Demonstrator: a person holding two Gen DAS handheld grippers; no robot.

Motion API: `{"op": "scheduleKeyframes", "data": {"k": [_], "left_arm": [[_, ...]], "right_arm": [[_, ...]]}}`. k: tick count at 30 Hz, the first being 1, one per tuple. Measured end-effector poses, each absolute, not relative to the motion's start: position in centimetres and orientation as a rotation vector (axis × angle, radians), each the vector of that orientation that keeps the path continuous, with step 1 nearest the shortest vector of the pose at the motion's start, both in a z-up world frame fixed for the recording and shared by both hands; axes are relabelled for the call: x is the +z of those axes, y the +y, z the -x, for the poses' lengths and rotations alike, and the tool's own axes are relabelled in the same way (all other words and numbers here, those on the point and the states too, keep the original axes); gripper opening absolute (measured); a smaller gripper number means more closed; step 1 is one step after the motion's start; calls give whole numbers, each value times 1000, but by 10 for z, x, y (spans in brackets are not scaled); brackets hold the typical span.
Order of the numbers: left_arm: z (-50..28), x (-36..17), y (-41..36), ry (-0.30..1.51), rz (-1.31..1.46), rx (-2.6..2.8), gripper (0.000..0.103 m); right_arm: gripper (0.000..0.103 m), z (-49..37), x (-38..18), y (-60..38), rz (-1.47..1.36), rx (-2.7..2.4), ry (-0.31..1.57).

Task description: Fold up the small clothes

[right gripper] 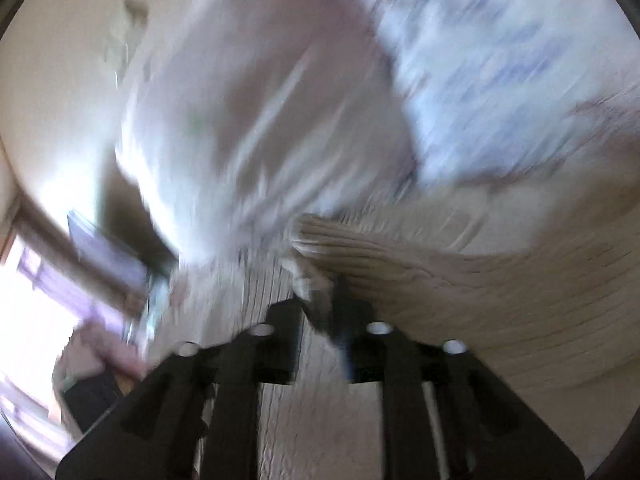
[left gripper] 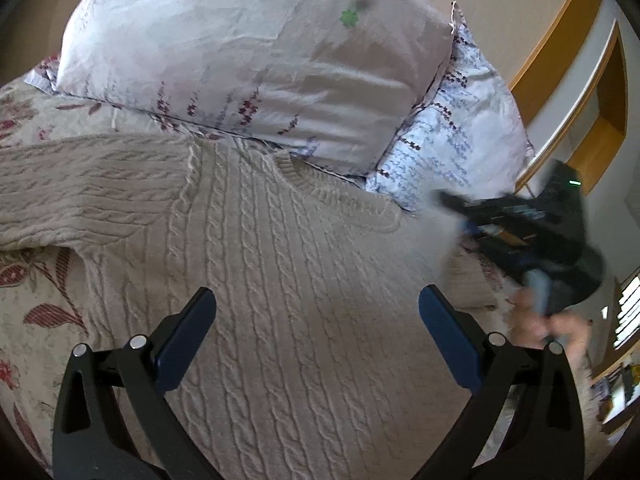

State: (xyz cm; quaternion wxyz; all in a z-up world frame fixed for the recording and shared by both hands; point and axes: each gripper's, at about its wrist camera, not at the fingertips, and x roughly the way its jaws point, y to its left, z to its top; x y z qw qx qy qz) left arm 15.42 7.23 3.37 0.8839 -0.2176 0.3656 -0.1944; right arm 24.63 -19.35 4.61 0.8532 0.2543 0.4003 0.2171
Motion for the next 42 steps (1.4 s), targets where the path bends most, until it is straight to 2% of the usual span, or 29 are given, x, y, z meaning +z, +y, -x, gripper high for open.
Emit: {"op": "scheduleKeyframes", "data": {"k": [1, 2, 3, 6, 11, 16, 18, 20, 22, 24, 25, 30, 36, 41, 42], "left_arm": [[-155, 34, 71, 768, 460, -412, 101], [-157, 34, 69, 781, 469, -424, 101], [-160, 33, 68, 790, 476, -432, 101], [-173, 32, 57, 839, 508, -463, 97], [-202, 23, 30, 951, 586, -508, 71], [-225, 14, 4, 1019, 592, -461, 69], [-235, 7, -3, 1045, 592, -429, 63], [-244, -1, -8, 1077, 610, -424, 53], [-249, -4, -12, 1080, 615, -415, 46], [-257, -5, -19, 1075, 606, -425, 28], [-260, -7, -22, 1086, 620, -448, 8], [-265, 3, -21, 1036, 617, -502, 7], [-266, 30, 23, 926, 627, -445, 7], [-268, 12, 51, 975, 629, -392, 7], [-268, 8, 53, 987, 633, -391, 7]], "right_arm": [[42, -246, 40, -188, -551, 477, 871], [55, -245, 37, -189, -577, 489, 875], [63, -239, 35, -198, -614, 489, 853], [65, -217, 36, -235, -685, 423, 777], [65, -167, 28, -318, -758, 213, 690], [65, -131, 13, -369, -842, 112, 648], [65, -118, 8, -383, -861, 92, 631], [65, -109, 6, -392, -873, 84, 619], [65, -105, 3, -395, -884, 79, 610], [65, -103, 1, -399, -891, 78, 607], [65, -104, 0, -400, -893, 81, 604], [65, -115, -12, -401, -968, 140, 631], [65, -135, -22, -390, -1017, 192, 670], [64, -153, -31, -383, -1025, 174, 710], [60, -156, -33, -382, -1024, 161, 713]]}}
